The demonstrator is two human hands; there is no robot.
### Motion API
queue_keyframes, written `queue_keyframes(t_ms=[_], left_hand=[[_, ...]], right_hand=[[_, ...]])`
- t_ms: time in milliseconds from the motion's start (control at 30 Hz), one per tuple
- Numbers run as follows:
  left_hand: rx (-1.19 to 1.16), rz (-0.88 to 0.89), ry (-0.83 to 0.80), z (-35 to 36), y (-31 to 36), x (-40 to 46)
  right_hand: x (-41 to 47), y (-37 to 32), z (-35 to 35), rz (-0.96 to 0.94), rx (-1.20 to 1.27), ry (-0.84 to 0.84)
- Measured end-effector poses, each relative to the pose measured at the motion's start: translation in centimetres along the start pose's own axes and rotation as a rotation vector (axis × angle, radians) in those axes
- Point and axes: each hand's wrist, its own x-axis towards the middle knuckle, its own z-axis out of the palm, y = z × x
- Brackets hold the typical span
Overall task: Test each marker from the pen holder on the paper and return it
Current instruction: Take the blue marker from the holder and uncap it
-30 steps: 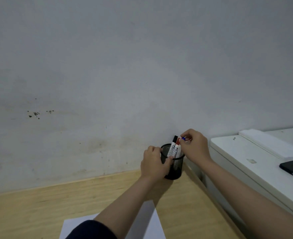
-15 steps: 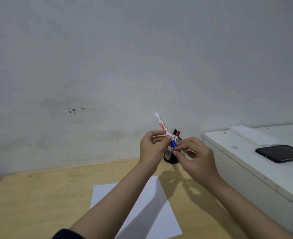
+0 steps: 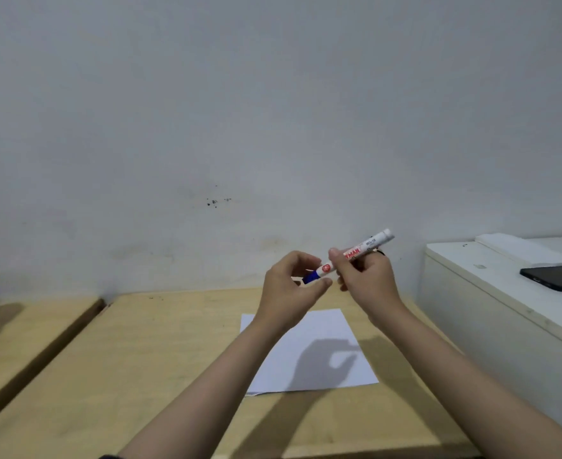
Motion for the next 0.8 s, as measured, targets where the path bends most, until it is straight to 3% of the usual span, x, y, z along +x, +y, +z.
queue_keyframes(t_ms=[167,400,600,800], left_hand=[[0.03,-0.006,0.061,-1.4,-0.4,-0.7],[0.07,-0.006,-0.052,-1.6,-1.6,0.5],[0.21,-0.131,-0.102,-3.9,-6.5,3.2],[0.498,-0.32,-0.119,-6.5,-14.2,6.4]], right_hand=[[-0.7,-0.3,1.0,0.013,0.069,-0.068],[1.0,1.4,2.1,-0.003,0.002,-0.147],[3.9,2.3,1.7,-0.023,0.12,-0.113],[5.5,6.8,2.7,0.054,0.066,-0.132]])
